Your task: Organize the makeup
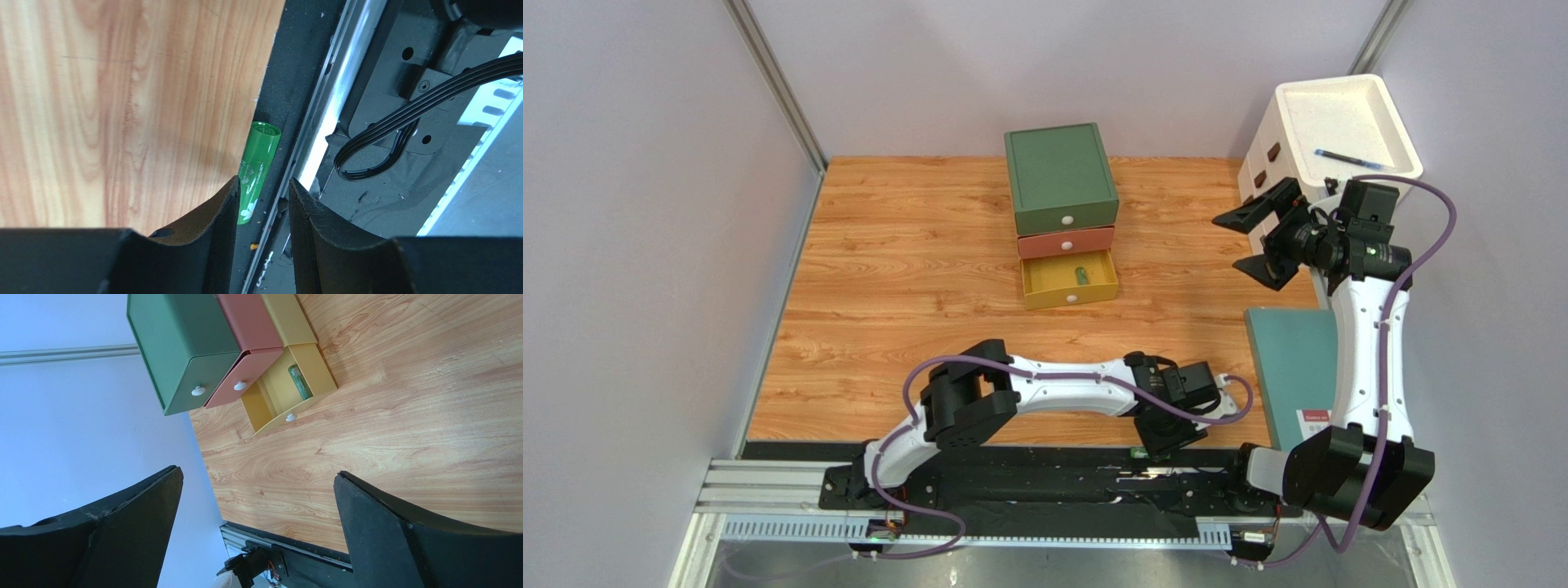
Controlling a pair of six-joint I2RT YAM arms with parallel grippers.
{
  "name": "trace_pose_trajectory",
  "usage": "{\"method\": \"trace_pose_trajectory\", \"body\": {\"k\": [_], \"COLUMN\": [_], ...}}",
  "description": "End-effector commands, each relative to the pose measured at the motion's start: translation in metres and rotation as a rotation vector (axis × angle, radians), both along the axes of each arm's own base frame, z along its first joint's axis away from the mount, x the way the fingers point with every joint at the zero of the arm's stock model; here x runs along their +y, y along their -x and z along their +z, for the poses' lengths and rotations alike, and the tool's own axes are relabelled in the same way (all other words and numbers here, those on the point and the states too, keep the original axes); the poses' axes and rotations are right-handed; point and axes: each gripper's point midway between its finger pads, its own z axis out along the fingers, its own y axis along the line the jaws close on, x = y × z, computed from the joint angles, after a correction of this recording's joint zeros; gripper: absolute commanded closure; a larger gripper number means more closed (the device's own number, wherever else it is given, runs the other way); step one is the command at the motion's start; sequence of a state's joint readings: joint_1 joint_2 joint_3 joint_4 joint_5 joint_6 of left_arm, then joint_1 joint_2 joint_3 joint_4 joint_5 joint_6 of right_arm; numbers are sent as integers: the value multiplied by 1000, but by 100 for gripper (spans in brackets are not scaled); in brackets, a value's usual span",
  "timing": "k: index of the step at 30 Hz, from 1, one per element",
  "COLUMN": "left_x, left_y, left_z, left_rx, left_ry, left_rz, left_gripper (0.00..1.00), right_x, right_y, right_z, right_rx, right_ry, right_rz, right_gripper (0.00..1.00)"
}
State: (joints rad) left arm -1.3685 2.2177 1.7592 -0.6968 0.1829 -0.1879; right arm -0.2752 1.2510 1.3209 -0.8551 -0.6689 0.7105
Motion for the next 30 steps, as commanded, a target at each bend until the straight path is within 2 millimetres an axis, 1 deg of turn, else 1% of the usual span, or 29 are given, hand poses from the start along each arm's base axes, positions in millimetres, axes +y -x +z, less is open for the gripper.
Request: {"method": "trace_pose_trajectory", "body": {"k": [1,3,7,11,14,15,17,18,19,20,21,23,24,27,28,30], "left_x": [1,2,9,12,15,20,22,27,32,28,37,35,40,42,43,42], "left_y": [11,11,12,12,15,14,17,15,17,18,14,14,15,9,8,8], "left_z": [-14,-17,-33,-43,-52,-60,-65,-70,-80,-81,-91,-94,-99,-101,-101,-96], "left_rx": [19,25,31,30,26,8,-14,-44,-60,-73,-103,-136,-134,-164,-170,-174], "left_ry": [-21,-28,-74,-98,-131,-164,-185,-218,-257,-262,-315,-334,-362,-381,-384,-377], "left_rz": [-22,-27,-27,-30,-49,-57,-77,-74,-82,-90,-86,-90,-92,-80,-79,-78], "left_gripper": [59,58,58,56,54,54,54,54,54,54,54,55,56,74,86,100], "right_x": [5,5,6,6,6,6,6,6,7,7,7,8,8,8,8,8], "right_y": [6,7,8,8,8,8,8,7,7,6,5,5,4,5,5,6], "right_z": [11,10,9,9,8,8,8,8,8,8,7,6,6,3,3,3], "right_rx": [-44,-44,-45,-47,-45,-46,-46,-50,-53,-52,-53,-51,-54,-48,-50,-51], "right_ry": [-12,-11,-11,-11,-11,-11,-14,-16,-20,-24,-25,-31,-33,-36,-35,-37], "right_rz": [19,18,20,19,20,21,23,22,25,26,26,26,28,27,27,29], "right_gripper": [1,1,1,1,1,1,1,1,1,1,1,1,1,1,1,1]}}
